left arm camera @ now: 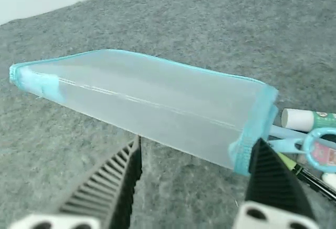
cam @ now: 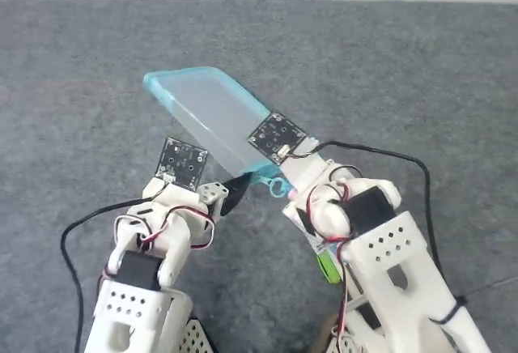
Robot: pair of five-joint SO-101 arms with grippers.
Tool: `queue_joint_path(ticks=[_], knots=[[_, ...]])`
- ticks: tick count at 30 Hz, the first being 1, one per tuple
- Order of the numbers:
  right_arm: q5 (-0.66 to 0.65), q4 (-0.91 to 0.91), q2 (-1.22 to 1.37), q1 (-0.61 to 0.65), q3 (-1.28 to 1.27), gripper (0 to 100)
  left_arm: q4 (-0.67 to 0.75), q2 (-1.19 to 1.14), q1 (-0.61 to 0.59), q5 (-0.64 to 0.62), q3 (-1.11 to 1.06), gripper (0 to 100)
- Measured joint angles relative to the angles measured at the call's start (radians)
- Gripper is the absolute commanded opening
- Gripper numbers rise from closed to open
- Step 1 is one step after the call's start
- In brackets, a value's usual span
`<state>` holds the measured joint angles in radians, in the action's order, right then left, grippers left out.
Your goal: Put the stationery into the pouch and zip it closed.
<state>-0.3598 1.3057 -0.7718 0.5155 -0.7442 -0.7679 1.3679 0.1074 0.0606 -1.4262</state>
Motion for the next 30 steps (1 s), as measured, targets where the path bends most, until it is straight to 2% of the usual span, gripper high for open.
queue_joint_path(ticks=[8,13,18,24,30], knots=[[-0.032,-0.031,-0.011,-0.103,-0.064,0.6,0.000,0.000,-0.034,0.005,0.000,30],[-0.025,-0.031,-0.011,-0.086,-0.043,0.6,0.000,0.000,-0.029,0.012,0.000,30],[0.028,-0.009,0.031,0.020,0.107,0.6,-0.087,-0.002,0.054,0.015,0.043,34],[0.087,0.014,0.212,0.098,0.275,0.6,-0.244,0.068,0.066,-0.032,0.112,35],[0.095,0.041,0.242,0.164,0.347,0.6,-0.259,0.180,0.061,-0.031,0.114,35]])
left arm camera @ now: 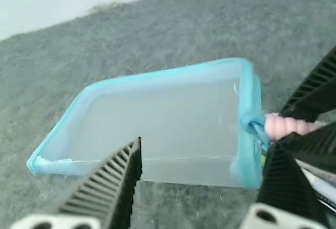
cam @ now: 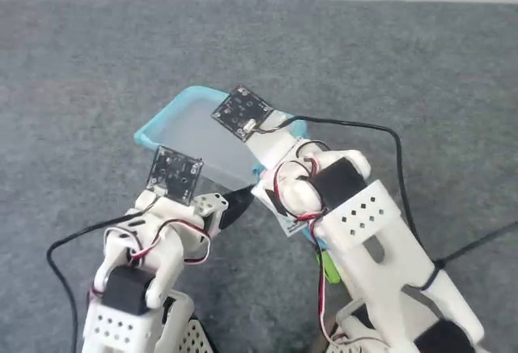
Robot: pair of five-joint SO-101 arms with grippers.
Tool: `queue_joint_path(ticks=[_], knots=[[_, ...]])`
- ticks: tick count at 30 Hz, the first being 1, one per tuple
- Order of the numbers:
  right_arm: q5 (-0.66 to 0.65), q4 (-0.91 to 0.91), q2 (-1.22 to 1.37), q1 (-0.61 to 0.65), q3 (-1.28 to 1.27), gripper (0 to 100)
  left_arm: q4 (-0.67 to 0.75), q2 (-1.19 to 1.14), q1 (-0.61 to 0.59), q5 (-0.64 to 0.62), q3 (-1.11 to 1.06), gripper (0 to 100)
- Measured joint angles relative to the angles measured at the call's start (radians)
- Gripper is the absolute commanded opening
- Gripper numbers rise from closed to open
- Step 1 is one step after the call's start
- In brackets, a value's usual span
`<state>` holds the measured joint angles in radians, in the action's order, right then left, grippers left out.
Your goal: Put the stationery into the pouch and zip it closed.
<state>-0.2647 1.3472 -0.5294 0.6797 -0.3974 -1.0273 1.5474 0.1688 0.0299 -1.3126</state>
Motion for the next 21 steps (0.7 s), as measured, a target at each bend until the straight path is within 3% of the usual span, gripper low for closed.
queue_joint_path(ticks=[21], knots=[[0.000,0.095,0.002,0.035,0.100,0.6,0.051,0.028,0.009,0.034,-0.114,34]])
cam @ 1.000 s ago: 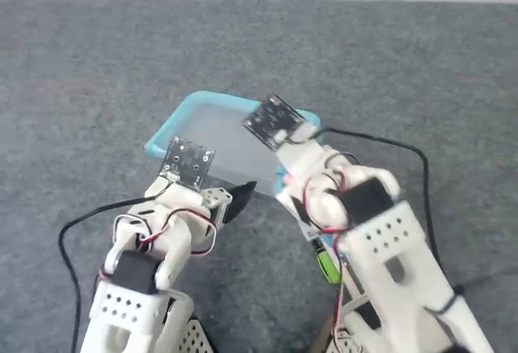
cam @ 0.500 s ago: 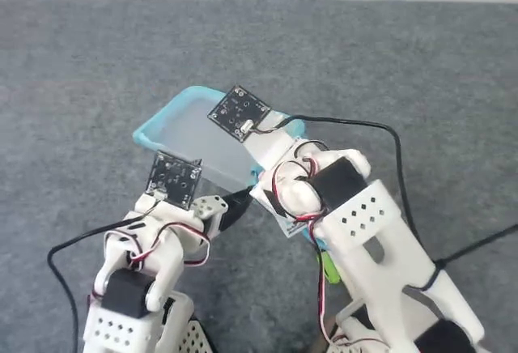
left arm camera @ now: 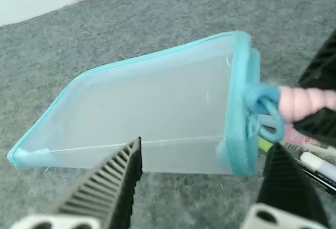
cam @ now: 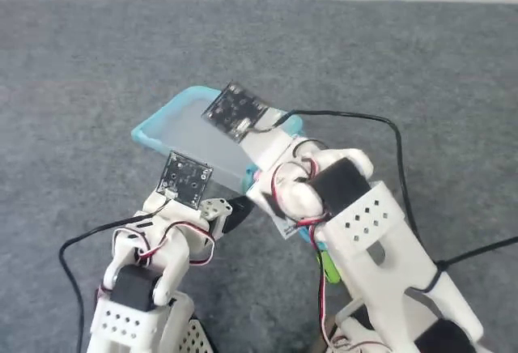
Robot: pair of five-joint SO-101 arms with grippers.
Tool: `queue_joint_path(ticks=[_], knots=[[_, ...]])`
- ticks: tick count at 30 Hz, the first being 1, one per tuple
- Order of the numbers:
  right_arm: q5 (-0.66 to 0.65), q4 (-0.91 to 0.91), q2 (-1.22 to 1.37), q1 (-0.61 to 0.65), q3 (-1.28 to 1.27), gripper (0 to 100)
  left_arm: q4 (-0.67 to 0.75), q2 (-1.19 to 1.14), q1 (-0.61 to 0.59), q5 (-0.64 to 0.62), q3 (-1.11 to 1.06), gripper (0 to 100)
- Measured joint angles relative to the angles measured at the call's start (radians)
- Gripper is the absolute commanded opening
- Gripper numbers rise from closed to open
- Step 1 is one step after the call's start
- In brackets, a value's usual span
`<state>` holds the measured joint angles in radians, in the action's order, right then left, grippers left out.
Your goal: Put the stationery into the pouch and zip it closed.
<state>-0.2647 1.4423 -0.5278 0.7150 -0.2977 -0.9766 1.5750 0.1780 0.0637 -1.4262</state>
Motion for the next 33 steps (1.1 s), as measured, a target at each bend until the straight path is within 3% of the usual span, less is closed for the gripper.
queue_joint_path(ticks=[12,20,28,33], knots=[[-0.034,0.068,-0.005,-0.002,0.000,0.7,0.078,0.000,-0.083,0.025,-0.037,33],[-0.126,0.114,-0.195,-0.046,-0.127,0.7,0.086,0.008,-0.114,0.021,-0.037,33],[-0.133,-0.072,-0.310,-0.049,-0.479,0.7,0.103,0.000,-0.137,0.026,-0.037,33],[-0.132,-0.143,-0.316,-0.049,-0.554,0.7,0.103,0.000,-0.137,0.028,-0.037,33]])
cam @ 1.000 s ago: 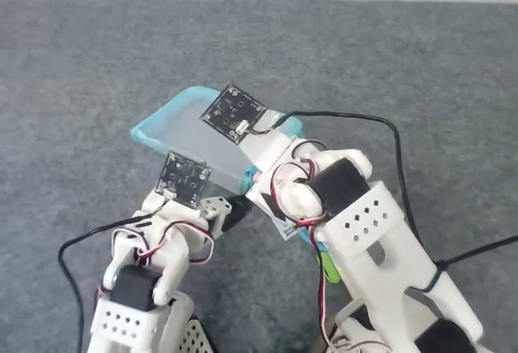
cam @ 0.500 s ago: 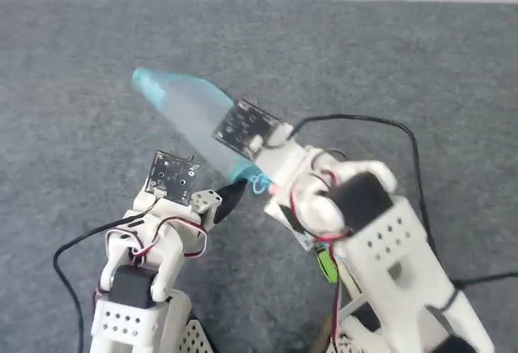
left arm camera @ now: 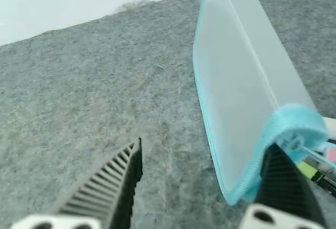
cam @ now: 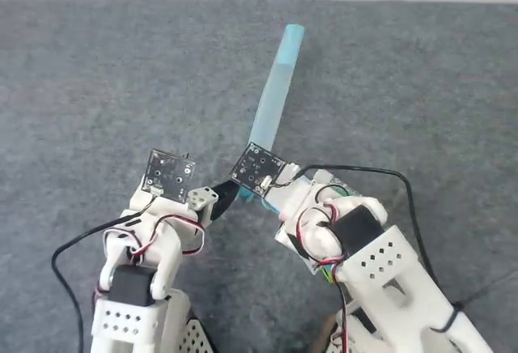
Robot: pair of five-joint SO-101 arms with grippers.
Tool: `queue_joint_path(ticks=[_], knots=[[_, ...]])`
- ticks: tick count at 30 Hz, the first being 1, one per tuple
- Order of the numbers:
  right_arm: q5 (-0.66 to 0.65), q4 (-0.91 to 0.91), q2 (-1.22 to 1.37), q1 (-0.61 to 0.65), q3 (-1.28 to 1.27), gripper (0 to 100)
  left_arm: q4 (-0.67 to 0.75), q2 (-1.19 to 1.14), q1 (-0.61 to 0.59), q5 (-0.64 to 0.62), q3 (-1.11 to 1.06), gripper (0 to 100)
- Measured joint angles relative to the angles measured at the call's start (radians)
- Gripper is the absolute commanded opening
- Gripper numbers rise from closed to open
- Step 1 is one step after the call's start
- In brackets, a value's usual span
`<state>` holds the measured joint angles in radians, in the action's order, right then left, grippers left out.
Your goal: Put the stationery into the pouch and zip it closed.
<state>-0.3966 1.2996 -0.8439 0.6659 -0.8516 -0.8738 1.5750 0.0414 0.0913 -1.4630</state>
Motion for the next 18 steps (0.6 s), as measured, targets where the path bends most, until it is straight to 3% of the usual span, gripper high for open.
queue_joint_path(ticks=[18], knots=[[0.028,-0.066,0.114,-0.002,0.015,0.6,0.077,-0.071,-0.094,-0.008,-0.002,33]])
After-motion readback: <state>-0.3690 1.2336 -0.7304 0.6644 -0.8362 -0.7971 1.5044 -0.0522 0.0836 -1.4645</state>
